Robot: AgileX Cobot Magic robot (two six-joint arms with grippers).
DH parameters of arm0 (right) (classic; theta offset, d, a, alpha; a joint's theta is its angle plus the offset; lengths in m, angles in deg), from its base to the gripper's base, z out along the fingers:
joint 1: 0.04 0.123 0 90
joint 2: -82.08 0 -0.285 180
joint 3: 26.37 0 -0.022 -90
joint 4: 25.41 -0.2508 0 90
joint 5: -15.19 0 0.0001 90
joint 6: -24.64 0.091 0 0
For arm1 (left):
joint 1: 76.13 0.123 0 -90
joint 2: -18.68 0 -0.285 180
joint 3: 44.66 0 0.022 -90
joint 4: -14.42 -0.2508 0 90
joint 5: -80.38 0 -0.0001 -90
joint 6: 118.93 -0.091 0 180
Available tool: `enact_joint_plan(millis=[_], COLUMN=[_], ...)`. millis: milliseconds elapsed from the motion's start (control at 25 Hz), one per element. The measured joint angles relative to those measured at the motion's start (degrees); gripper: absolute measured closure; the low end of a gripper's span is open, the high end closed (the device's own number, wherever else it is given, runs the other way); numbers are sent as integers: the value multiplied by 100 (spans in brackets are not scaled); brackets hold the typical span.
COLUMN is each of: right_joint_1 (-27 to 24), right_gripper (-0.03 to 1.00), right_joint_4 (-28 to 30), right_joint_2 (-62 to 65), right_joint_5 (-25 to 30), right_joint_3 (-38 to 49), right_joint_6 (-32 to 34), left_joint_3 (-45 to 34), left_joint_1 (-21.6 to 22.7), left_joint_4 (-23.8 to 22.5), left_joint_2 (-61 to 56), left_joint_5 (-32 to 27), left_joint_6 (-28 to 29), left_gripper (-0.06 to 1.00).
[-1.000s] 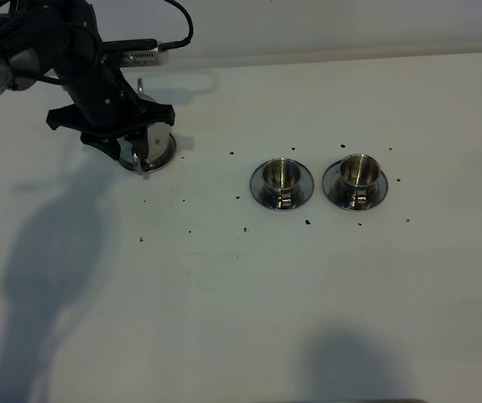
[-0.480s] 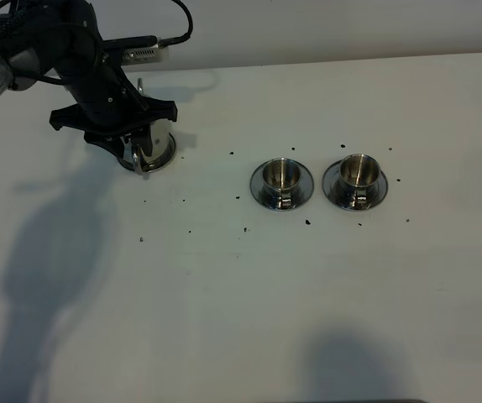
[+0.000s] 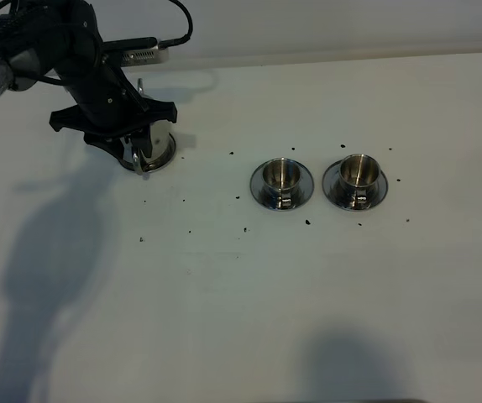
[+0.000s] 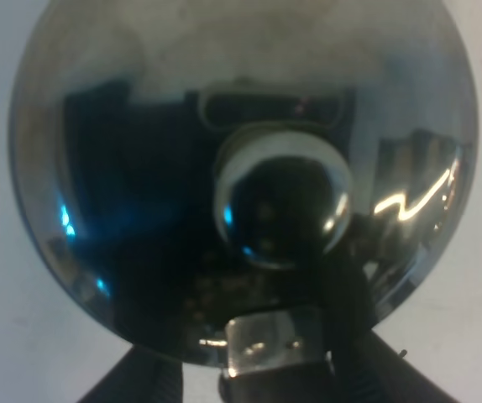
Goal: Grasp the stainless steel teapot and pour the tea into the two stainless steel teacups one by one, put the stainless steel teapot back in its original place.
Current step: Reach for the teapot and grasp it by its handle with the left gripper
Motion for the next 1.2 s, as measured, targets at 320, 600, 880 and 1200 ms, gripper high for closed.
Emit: enact_joint_plan(millis=[320,600,880,1200], right_joint_1=[0,0,0,0], right_gripper=[48,48,48,48], right_joint_4=[0,0,0,0], right_joint_2=[0,0,0,0], right_joint_5=[0,0,0,0], right_joint_3=[0,0,0,0], right_joint_6=[5,5,0,0], left_joint_3=[0,0,0,6], left_joint_1=[94,94,94,94], left_joint_4=[15,19,57,189], left_joint_2=[0,0,0,149], left_joint_5=[11,75,83,83], left_joint_6=[-84,-99,-138,-138], left_gripper=[50,50,50,50])
